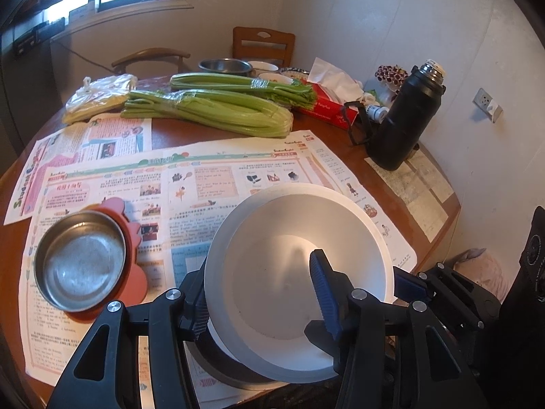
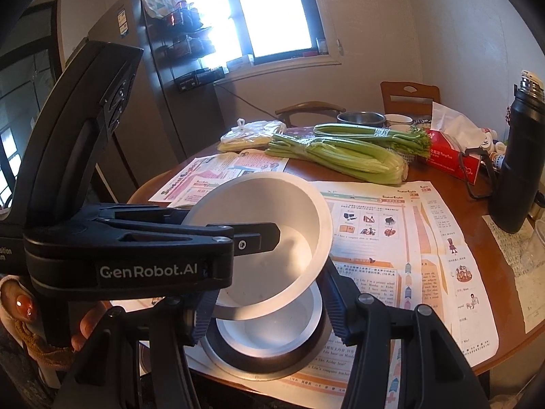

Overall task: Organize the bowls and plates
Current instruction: 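Lower the noodle bowl into the first paper bowl and open the left tool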

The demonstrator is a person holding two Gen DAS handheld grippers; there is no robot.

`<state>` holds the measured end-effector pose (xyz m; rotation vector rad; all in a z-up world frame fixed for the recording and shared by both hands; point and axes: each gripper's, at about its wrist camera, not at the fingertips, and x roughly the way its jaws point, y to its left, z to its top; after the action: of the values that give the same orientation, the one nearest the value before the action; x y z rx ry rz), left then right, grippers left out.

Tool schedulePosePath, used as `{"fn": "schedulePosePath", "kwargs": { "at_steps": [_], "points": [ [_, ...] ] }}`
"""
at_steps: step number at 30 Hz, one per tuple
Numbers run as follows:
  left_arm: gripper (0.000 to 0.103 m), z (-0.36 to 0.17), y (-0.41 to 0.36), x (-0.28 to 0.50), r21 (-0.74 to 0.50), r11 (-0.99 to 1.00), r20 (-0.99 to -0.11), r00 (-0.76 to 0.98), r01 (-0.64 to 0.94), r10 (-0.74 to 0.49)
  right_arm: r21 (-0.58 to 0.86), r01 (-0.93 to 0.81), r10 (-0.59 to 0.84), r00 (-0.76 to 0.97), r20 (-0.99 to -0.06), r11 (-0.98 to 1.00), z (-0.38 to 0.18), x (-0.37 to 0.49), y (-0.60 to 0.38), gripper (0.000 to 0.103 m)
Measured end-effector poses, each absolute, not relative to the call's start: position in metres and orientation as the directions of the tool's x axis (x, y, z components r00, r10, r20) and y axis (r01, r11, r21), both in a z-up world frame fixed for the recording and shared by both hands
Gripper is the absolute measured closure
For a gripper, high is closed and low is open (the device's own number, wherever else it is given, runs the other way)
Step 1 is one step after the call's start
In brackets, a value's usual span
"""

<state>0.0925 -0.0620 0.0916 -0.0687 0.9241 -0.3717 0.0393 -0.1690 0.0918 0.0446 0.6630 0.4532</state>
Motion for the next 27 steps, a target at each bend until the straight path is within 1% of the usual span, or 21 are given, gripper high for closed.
{"fn": "schedulePosePath", "kwargs": {
  "at_steps": [8,18,27],
  "points": [
    [0.049,0.071,-0.06,0.089,-0.222,0.938,-0.784,0.523,0.265,-0.333,0.169,-0.4,0.414,0.671,-0.615,0.901,0.078,0.037,-0.165,0.047],
    [0.049,0.034,-0.058,0.099,-0.233,0.944,-0.822,0.471,0.233,-0.32,0.203,-0.406,0.429,0.609,-0.667,0.891,0.045,0.046,-0.165,0.047],
    [0.049,0.026,-0.05,0.102,-0.214,0.954,-0.826,0.482,0.209,-0.291,0.166,-0.389,0.39,0.615,-0.686,0.906,0.035,0.051,-0.162,0.047]
  ]
}}
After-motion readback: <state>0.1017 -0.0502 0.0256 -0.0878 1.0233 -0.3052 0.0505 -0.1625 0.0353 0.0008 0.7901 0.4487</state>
